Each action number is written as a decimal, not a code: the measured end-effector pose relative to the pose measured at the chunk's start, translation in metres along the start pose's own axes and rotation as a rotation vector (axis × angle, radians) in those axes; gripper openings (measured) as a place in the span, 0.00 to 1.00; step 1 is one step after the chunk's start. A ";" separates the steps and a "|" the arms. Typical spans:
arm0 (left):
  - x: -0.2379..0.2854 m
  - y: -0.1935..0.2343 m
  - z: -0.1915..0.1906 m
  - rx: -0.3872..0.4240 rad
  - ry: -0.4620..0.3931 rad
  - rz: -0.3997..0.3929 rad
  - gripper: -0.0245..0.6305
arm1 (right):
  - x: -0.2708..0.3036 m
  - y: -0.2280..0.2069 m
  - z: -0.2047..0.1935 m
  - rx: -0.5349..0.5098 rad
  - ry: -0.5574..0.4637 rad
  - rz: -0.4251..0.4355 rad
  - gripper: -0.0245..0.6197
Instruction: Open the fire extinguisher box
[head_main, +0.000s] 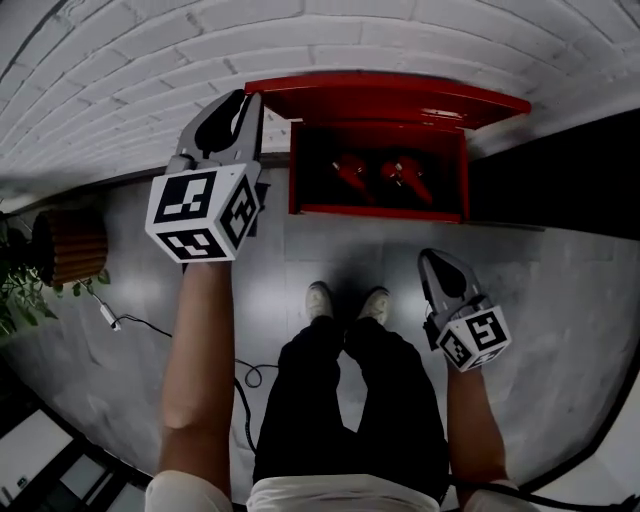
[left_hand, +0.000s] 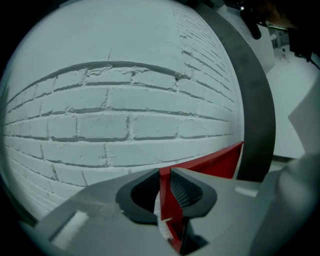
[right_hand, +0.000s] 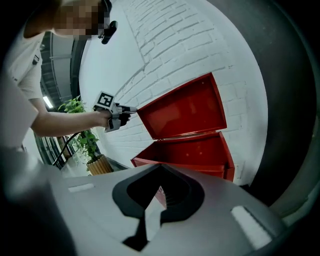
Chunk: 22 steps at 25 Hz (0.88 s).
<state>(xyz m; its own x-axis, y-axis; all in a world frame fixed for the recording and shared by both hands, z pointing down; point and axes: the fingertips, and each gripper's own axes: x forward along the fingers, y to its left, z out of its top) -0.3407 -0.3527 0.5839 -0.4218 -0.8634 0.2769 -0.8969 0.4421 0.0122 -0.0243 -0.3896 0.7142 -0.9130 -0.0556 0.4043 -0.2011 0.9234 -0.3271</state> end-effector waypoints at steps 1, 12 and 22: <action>0.007 0.003 0.003 -0.009 -0.005 0.012 0.15 | -0.001 -0.001 0.001 0.004 0.002 -0.002 0.04; 0.055 0.024 0.017 0.001 0.023 0.026 0.15 | -0.004 -0.014 0.015 0.016 -0.015 -0.024 0.04; -0.008 -0.008 -0.021 0.039 0.072 0.016 0.06 | -0.007 -0.022 0.037 0.007 -0.051 -0.052 0.04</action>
<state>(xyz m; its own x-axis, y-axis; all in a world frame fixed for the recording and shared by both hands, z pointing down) -0.3273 -0.3444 0.6016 -0.4271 -0.8359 0.3447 -0.8950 0.4451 -0.0297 -0.0261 -0.4239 0.6869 -0.9180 -0.1231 0.3770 -0.2513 0.9160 -0.3127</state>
